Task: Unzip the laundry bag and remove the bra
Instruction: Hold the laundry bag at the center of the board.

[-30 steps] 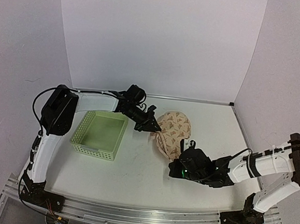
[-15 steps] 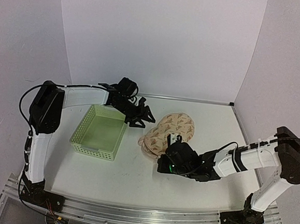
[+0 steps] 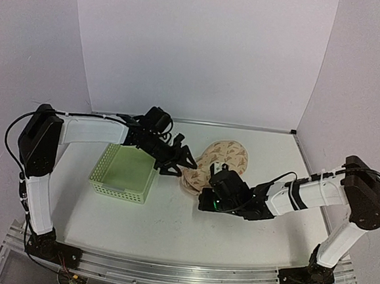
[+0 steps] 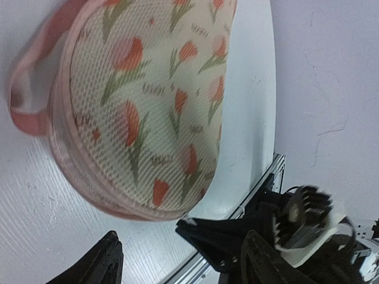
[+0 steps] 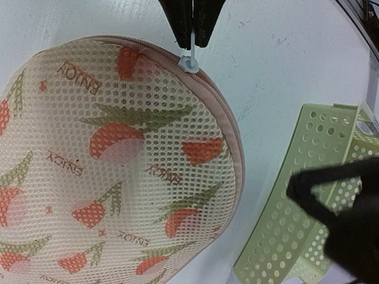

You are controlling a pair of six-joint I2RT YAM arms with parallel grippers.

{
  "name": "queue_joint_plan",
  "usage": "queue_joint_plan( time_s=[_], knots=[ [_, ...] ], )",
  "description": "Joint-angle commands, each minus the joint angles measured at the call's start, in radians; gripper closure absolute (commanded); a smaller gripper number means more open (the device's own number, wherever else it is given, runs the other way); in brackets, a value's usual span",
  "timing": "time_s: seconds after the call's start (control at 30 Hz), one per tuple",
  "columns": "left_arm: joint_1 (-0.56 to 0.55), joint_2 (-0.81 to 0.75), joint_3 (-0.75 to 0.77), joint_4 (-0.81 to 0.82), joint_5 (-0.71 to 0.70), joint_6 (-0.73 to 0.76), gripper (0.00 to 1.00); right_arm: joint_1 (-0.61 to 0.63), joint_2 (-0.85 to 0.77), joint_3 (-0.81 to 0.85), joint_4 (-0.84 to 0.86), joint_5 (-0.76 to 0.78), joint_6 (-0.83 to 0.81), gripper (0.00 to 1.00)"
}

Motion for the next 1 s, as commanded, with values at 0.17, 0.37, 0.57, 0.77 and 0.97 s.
queue_joint_plan(
  time_s=[0.17,0.37,0.57,0.77,0.97],
  knots=[
    [-0.013,-0.090,-0.274,0.400,0.030,-0.323,0.31,-0.011,-0.017,-0.002,0.055,-0.008,-0.013,1.00],
    [-0.033,-0.023,-0.256,0.475,0.033,-0.391,0.31,-0.011,-0.035,-0.029,0.074,-0.012,-0.008,1.00],
    [-0.040,0.036,-0.227,0.499,0.041,-0.427,0.29,-0.012,-0.053,-0.052,0.090,-0.012,-0.002,1.00],
    [-0.046,0.058,-0.224,0.504,0.036,-0.442,0.25,-0.012,-0.074,-0.067,0.099,-0.008,-0.002,1.00],
    [-0.064,0.081,-0.213,0.504,0.033,-0.454,0.21,-0.012,-0.078,-0.070,0.110,-0.015,-0.003,1.00]
  ],
)
